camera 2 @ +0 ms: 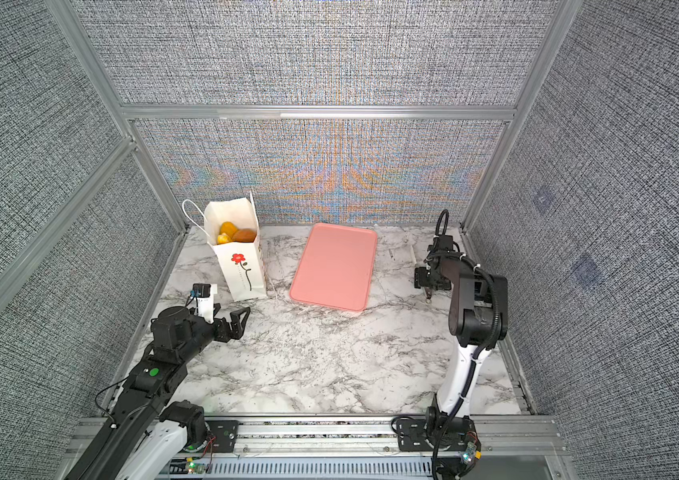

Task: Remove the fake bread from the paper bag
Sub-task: 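Grasp the metal tongs with the right gripper while the left approaches the bag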

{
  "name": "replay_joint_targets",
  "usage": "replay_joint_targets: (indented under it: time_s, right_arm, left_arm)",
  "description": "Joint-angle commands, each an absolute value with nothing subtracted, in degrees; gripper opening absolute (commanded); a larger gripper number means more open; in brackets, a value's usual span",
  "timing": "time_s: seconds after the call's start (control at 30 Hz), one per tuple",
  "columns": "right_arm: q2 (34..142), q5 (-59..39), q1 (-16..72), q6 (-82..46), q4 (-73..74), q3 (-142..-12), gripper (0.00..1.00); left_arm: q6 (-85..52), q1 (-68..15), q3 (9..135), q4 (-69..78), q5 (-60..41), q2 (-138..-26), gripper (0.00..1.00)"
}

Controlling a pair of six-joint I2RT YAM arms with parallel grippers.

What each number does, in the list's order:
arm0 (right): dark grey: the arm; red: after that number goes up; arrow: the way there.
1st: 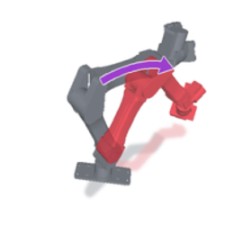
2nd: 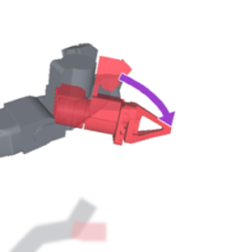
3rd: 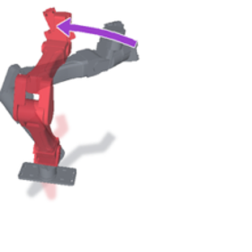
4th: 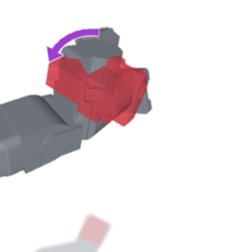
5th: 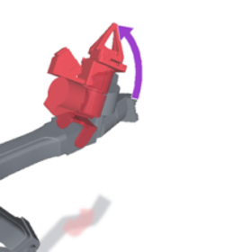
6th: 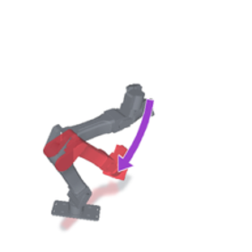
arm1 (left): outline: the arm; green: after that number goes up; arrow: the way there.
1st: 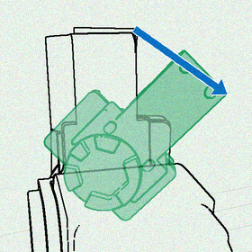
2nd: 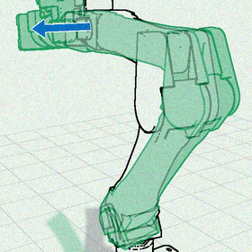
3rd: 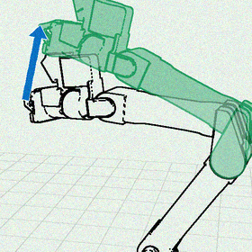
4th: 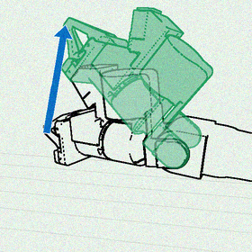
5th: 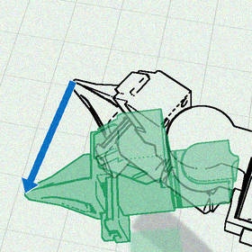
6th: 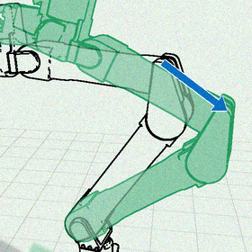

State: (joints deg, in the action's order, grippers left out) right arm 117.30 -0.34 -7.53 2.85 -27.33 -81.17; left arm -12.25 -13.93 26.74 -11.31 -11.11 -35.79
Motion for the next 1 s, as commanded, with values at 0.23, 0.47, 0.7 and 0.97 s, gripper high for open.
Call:
replay_joint_targets:
  time_s: [0.23,0.47,0.7,0.97]
  right_arm:
    - [118.5,0.2,-8.2,2.6,-27.2,-81.2,0.66]
    - [117.8,-0.1,-9.0,2.2,-27.3,-80.4,0.56]
    - [114.8,-1.1,-9.2,1.8,-27.9,-79.6,0.44]
    - [105.7,-4.1,-8.9,-3.3,-30.7,-79.7,0.44]
  left_arm:
    - [-12.7,-14.8,26.5,-8.3,-13.9,-34.5,0.99]
    - [-12.8,-15.0,26.5,-8.2,-14.2,-34.5,0.99]
    - [-12.9,-15.1,26.5,-8.0,-14.9,-34.7,0.99]
    - [-12.9,-15.2,26.4,-7.9,-14.7,-34.4,0.99]
